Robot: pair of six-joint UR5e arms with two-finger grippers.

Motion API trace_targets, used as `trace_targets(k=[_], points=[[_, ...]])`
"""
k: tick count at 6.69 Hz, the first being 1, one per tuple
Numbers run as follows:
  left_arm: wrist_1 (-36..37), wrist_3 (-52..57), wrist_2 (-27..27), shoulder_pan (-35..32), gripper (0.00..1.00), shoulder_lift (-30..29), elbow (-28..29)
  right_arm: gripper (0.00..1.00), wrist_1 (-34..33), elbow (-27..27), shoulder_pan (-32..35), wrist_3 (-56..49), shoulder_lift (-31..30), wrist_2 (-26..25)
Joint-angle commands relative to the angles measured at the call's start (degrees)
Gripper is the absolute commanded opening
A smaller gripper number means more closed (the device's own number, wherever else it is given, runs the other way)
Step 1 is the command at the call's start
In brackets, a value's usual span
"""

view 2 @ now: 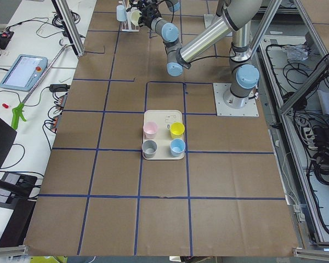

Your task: Transfer IKEA cup to right arm and place on rack

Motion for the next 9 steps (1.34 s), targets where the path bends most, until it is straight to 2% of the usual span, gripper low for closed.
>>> trace_targets(k=[1, 4, 5, 6, 7, 8, 9], points=[[0.06, -0.19, 0.0, 0.09, 0.06, 0.09, 0.06, 0.93, 1.28, 0.07, 0.05, -0.08, -0.14, 0.02], [0.06, -0.28, 0.09, 0.0, 0.09, 0.0, 0.06, 0.68, 1.82, -0.02, 0.05, -0.44, -0.15, 0.19], [0.06, -0.72, 0.18, 0.09, 0.19, 0.09, 0.15, 0.58, 1.73, -0.1, 0.13, -0.44, -0.15, 2.11], [0.15, -1.76, 0.35, 0.35, 0.39, 0.26, 0.59, 0.47, 1.64, -0.19, 0.05, -0.52, -0.15, 4.13], [0.67, -1.86, 0.53, 0.52, 0.68, 0.18, 0.68, 0.41, 1.64, -0.19, 0.05, -0.61, -0.15, 4.32], [0.85, -2.04, 0.18, 0.7, 0.92, -0.08, 0.76, 0.39, 1.64, -0.19, 0.05, -0.61, -0.23, 4.33], [0.85, -2.21, 0.18, 0.96, 0.98, 0.0, 0.77, 0.38, 1.64, -0.19, 0.05, -0.61, -0.23, 4.33]])
